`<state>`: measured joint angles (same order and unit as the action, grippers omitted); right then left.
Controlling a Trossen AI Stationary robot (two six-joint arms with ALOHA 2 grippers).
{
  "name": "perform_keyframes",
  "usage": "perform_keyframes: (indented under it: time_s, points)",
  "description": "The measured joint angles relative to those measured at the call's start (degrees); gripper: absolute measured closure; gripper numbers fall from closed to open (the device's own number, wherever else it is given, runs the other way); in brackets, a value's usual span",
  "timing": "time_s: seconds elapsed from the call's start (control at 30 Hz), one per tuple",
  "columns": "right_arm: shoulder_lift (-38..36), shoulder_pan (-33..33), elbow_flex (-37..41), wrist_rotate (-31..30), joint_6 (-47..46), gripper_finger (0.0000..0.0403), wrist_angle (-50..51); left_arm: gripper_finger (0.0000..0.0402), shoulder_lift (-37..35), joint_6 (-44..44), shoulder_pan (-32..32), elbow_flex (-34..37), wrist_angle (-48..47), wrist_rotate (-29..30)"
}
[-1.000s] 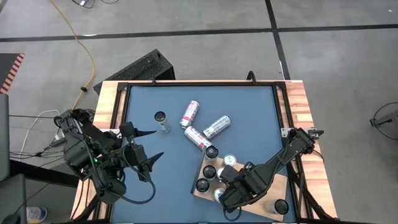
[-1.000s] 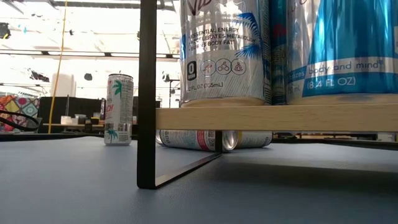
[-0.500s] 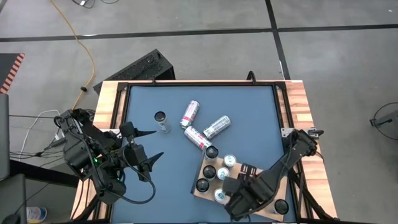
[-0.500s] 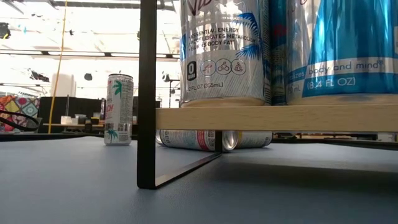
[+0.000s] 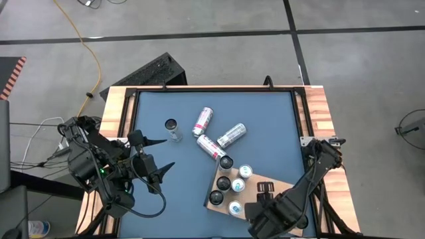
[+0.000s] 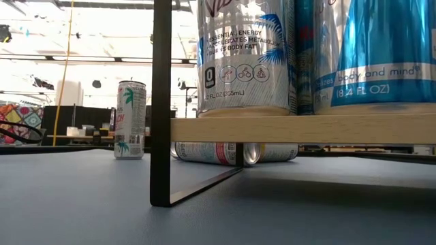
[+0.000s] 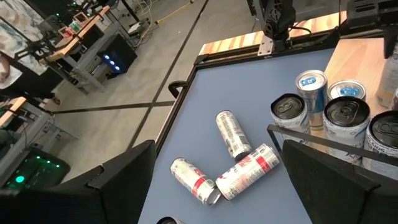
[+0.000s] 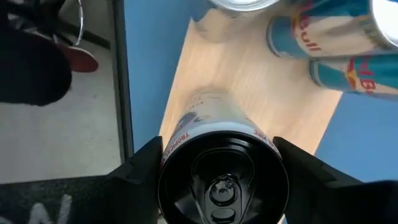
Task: Place canned beverage on shelf
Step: Put the left white yellow soda can on the shelf
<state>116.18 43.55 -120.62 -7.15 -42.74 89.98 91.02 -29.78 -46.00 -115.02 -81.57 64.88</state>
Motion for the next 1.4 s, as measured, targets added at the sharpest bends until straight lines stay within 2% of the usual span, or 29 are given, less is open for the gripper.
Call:
perform_keyframes:
  time_s: [0.13, 0.27, 0.37, 0.5, 0.63, 1.0, 1.13, 1.4]
  points:
    - [-1.9, -0.3, 0.0, -0.6, 0.0, 0.0178, 0.0, 0.0065, 0.0, 0.1, 0.0, 0.0, 0.0, 0.0]
    - [-6.9, 0.1, 1.6, -2.4, -2.7, 0.0178, -0.2, 0.0065, 0.0, 0.1, 0.0, 0.0, 0.0, 0.0]
    - [-12.7, 0.7, 9.2, -2.9, -7.7, 0.0178, -0.5, 0.0065, 0.0, 0.2, 0.0, 0.0, 0.0, 0.0]
    - [-19.8, 1.8, 22.0, 1.2, -14.6, 0.0178, 0.8, 0.0065, 0.0, 0.2, 0.0, 0.0, 0.0, 0.1]
    - [-25.1, 3.4, 28.3, 1.9, -18.7, 0.0178, -0.1, 0.0065, 0.0, 0.2, 0.0, 0.0, 0.0, 1.0]
    - [-27.1, 12.0, 29.5, 1.5, -17.5, 0.0178, -0.2, 0.0065, 0.0, -1.5, 0.0, 0.0, 0.0, 3.0]
    - [-27.0, 15.5, 29.5, 1.2, -20.5, 0.0178, 0.1, 0.0065, 0.0, -1.6, 0.0, 0.0, 0.0, 3.3]
    - [-27.0, 19.1, 30.9, 1.3, -20.4, 0.0178, 0.0, 0.0065, 0.0, -2.4, 1.5, 0.0, 0.0, 3.8]
